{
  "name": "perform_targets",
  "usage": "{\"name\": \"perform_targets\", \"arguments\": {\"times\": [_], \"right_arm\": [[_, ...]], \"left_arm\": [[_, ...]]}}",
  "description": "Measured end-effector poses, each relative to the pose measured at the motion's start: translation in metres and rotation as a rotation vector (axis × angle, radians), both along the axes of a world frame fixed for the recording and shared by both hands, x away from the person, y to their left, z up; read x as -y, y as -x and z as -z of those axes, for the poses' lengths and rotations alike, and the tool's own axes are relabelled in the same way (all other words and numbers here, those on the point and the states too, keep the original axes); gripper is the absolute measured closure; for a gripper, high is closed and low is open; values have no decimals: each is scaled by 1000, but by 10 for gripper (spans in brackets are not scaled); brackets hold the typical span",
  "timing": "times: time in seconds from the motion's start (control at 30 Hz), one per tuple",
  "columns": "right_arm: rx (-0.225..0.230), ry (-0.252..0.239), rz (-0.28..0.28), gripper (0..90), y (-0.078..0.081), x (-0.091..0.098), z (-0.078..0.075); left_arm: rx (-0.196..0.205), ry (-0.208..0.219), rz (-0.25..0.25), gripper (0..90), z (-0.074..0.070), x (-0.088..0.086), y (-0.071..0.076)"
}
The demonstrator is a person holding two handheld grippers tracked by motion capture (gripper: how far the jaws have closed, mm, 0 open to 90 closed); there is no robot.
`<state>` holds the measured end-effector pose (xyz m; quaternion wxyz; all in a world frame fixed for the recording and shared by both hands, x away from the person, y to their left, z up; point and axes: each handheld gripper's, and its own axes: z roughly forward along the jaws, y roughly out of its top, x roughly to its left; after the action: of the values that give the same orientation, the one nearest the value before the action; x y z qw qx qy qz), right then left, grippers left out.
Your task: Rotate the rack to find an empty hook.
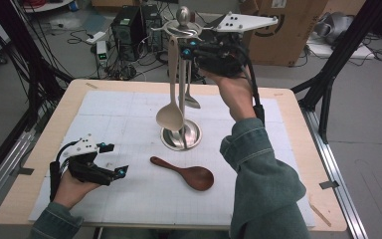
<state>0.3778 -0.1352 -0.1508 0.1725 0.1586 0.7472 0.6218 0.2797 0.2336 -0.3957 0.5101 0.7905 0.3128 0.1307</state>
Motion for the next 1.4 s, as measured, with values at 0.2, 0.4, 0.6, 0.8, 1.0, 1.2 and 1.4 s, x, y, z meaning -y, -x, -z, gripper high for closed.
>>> {"name": "perform_targets", "arguments": {"times": [0.2,0.4,0.6,0.8,1.0,1.2,1.4], "right_arm": [[-10,-20,7,898,1,18,3],[-19,-24,26,898,0,33,6],[-28,-43,39,898,-3,43,8],[-29,-51,57,898,-6,49,7],[-31,-54,67,898,-10,50,4],[-30,-45,71,898,-13,48,1],[-20,-30,45,898,-10,39,0]], "left_arm": [[-1,1,-2,56,0,0,0],[-2,-1,-2,56,0,0,0],[-1,1,-5,56,0,-1,0],[1,1,-4,56,-1,-1,0],[-1,1,-4,56,-1,-2,0],[-1,2,-3,56,-1,-2,0],[-1,4,-4,56,-1,-1,0]]}}
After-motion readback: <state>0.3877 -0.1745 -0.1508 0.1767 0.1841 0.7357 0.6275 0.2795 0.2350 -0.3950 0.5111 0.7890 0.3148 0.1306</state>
